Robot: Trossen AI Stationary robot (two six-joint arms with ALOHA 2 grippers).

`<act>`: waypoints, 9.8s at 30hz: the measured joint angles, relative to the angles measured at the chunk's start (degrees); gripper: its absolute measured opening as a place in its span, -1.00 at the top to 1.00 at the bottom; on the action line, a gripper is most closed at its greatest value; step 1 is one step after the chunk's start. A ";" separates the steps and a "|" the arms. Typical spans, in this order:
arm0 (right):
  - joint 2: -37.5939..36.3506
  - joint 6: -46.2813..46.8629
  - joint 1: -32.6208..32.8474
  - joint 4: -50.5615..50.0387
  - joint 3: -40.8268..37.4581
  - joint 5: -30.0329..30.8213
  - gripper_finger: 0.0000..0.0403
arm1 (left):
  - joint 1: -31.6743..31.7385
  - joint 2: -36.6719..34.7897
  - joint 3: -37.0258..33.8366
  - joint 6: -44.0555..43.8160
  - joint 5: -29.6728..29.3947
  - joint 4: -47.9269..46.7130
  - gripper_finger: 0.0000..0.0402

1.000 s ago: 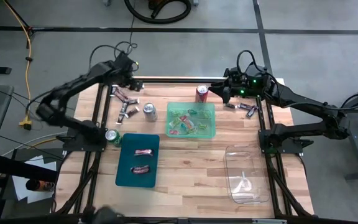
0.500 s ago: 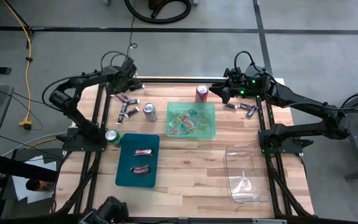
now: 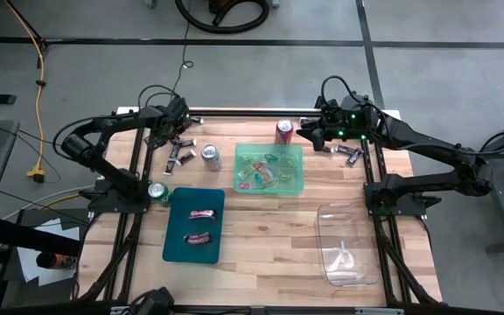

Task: Organize candy in baskets
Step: Put the brown red chocolate into the blue bin

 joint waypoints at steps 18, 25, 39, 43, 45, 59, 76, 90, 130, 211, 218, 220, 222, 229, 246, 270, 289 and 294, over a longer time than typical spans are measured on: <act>0.00 -0.58 0.13 -0.22 0.00 -0.11 0.08 | -0.01 -0.06 -1.13 8.62 -1.44 -5.28 0.85; 0.00 0.69 0.13 -0.22 0.00 -0.15 0.08 | -0.01 -12.94 -0.90 16.90 -2.25 1.37 0.97; 0.00 2.41 0.13 10.17 0.00 -1.81 0.08 | -20.70 -32.77 -0.79 40.10 21.59 28.00 1.00; 1.55 4.32 0.78 18.06 0.00 -2.85 0.08 | -32.31 -31.52 -0.66 47.99 22.08 30.54 1.00; 3.06 4.44 1.70 21.86 0.00 -3.61 0.08 | -36.88 -29.73 0.21 52.04 21.63 30.21 1.00; 13.57 -17.72 16.06 25.71 3.64 -1.42 0.08 | -43.35 -15.54 17.76 73.52 20.70 15.14 1.00; 15.41 -26.66 20.79 19.86 5.62 12.74 0.08 | -43.39 -11.97 19.11 73.88 17.99 16.46 1.00; 14.52 -27.98 20.31 18.55 5.62 18.45 0.08 | -44.46 -16.94 20.61 72.92 18.25 -0.28 1.00; 12.11 -24.55 11.98 8.28 5.57 20.96 0.08 | -82.93 -2.21 -2.52 26.08 11.74 -3.98 1.00; 10.37 33.68 -25.88 -22.77 -10.05 22.97 0.08 | -21.91 -22.14 21.91 54.69 10.56 0.11 -0.09; 14.68 50.28 -27.64 -5.47 -19.33 24.85 0.08 | -20.96 -22.16 21.91 54.72 10.58 -0.84 -0.09; 16.97 53.90 -28.57 -3.81 -19.74 26.22 0.08 | -20.73 -22.16 21.91 54.73 10.58 -1.26 -0.09; 19.21 55.82 -29.23 -3.42 -19.42 28.06 0.08 | -20.71 -22.16 21.91 54.74 10.58 -1.65 -0.09; 26.04 61.90 -28.10 -5.03 -15.72 32.10 0.09 | -20.73 -22.16 21.91 54.83 11.50 -2.16 -0.09; 27.00 59.59 -25.26 -7.36 -15.96 33.67 0.92 | -20.73 -22.43 21.91 54.76 12.24 -2.04 -0.09; -4.62 -2.16 4.67 37.86 -15.63 5.77 1.00 | -25.36 -22.66 21.92 55.13 22.13 17.78 -0.09; 11.80 -28.52 18.67 17.06 9.38 5.38 1.00 | -44.08 -11.08 21.97 63.44 25.33 44.91 -0.09; 12.41 -29.28 18.67 16.58 10.45 3.72 1.00 | -44.88 -11.10 21.97 64.27 25.42 45.06 -0.09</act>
